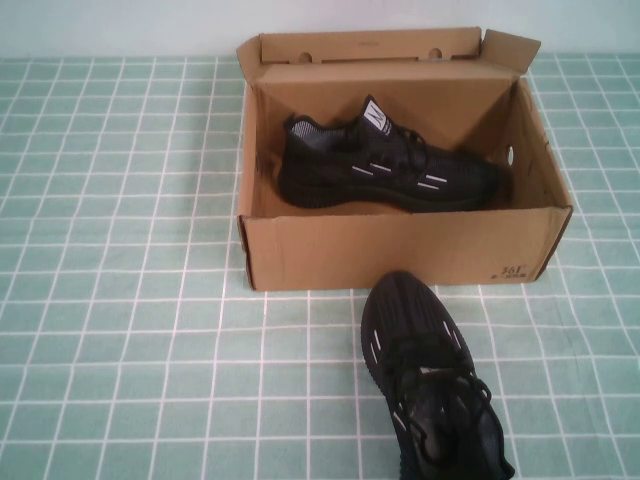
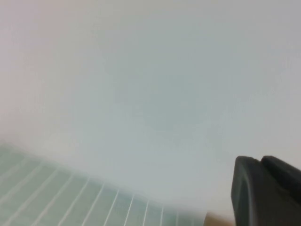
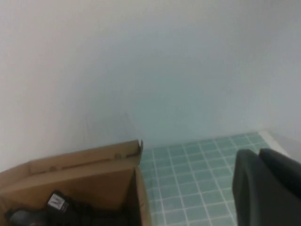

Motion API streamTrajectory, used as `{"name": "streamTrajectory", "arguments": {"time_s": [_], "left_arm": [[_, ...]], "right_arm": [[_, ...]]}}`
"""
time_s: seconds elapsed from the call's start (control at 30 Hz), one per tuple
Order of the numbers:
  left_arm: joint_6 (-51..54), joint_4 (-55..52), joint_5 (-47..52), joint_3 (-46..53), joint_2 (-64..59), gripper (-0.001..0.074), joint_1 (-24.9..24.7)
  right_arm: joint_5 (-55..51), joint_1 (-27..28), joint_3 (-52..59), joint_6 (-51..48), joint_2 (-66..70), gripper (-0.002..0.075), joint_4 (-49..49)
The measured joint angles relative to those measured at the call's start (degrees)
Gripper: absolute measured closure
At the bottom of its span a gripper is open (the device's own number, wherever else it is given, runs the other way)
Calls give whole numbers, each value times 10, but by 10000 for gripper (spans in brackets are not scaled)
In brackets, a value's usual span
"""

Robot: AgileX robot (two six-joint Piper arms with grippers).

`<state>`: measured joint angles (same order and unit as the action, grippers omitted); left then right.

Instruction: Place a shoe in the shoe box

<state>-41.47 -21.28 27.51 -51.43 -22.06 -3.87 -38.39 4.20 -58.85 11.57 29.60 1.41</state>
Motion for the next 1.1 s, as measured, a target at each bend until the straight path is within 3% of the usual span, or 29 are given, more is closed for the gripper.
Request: {"name": "streamTrajectory", "arguments": {"time_s": [0.4,0.57,0.7,0.9,1.1], "left_arm": [[0,7,50,21,-1,738,-15],[71,16,57,21,-1,738,-15],[219,90,89,1,-2,738,-15],[444,276,160,-27,-52,738,-15],[509,348,217,-50,-105,738,-15]], "right_arm": [[-10,-11,2,-8,10,734,79],[-37,-29,2,-168,40,734,216],[-110,-80,-16,-235,110,734,289],[-174,-165,-62,-275,221,734,316],[-171,-288,-70,-194,286,734,245]]}}
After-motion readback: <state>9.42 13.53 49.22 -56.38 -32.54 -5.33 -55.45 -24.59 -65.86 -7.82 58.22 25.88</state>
